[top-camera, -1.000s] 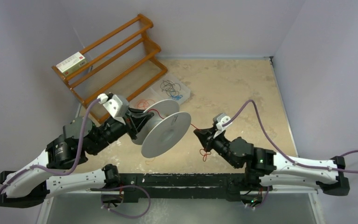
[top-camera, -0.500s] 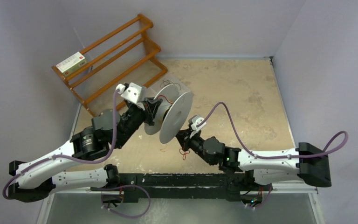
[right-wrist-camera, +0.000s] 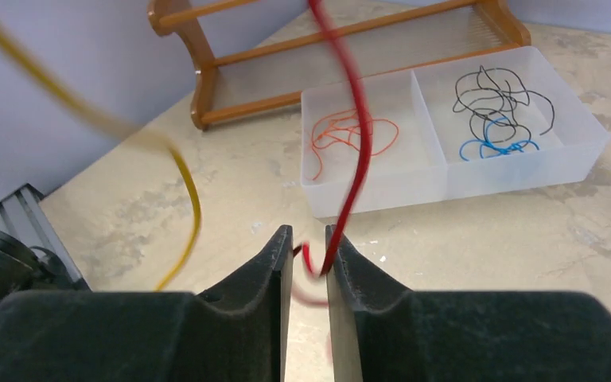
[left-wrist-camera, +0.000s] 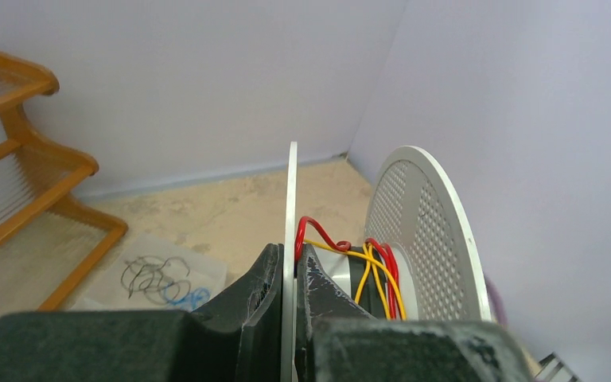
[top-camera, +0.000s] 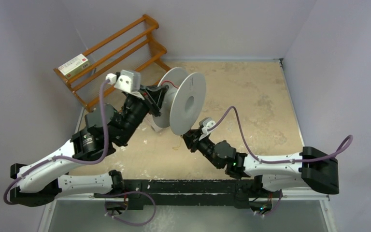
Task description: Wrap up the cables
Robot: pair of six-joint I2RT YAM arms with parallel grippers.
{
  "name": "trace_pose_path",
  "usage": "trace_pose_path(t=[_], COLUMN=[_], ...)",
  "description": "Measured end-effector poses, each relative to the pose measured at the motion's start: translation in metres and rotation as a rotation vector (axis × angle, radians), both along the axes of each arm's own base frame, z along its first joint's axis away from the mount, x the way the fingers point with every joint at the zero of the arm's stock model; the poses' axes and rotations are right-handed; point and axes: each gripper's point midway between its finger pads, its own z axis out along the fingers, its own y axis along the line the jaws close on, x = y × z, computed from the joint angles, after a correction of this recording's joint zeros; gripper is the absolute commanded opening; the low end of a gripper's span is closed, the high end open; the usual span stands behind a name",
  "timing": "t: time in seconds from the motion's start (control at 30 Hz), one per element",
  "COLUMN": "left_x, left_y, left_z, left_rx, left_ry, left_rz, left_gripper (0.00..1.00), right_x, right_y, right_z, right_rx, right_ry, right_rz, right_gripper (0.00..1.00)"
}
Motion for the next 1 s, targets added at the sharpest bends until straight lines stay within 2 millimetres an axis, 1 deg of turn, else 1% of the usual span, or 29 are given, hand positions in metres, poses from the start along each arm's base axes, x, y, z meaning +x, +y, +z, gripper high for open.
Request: trace_pose_path(t=[0.1, 0.17, 0.3, 0.4, 0.57, 0.83, 0.9, 1.0], left_x=[-0.001, -0.003, -0.004, -0.003, 0.002, 0.006, 0.005, 0.004], left_y=[0.005, 0.009, 0.013, 0.014, 0.011, 0.010, 0.012, 0.014], left_z=[0.025, 0.037, 0.051, 0.054, 0.051, 0.062, 0.065, 0.069], left_rx=[-0.081, -0.117, -0.152, -0.152, -0.126, -0.114, -0.121, -0.130], left_ry=[-0.028, -0.042, -0.058, -0.063, -0.062, -0.074, -0.075, -0.076], left_rz=[0.002, 0.002, 0.005, 0.015, 0.036, 0.059, 0.061, 0.060], left_gripper=[0.00, 0.00, 0.00, 0.00, 0.00, 0.00, 0.00, 0.00], right_x=[0.002, 0.005, 0.008, 0.007, 0.003, -0.002, -0.001, 0.004], right_y=[-0.006, -0.011, -0.023, -0.033, -0.046, -0.074, -0.080, -0.089], right_z=[-0.006, -0.005, 0.006, 0.011, 0.011, 0.023, 0.022, 0.014], right_rx=[-0.023, -0.024, 0.003, 0.021, 0.020, 0.013, -0.010, -0.080], right_ry=[-0.008, -0.016, -0.035, -0.048, -0.054, -0.112, -0.141, -0.195], right_rz=[-0.001, -0.010, -0.024, -0.027, -0.029, -0.048, -0.057, -0.069], right_gripper=[0.34, 0.40, 0.55, 0.64, 0.71, 0.83, 0.84, 0.85])
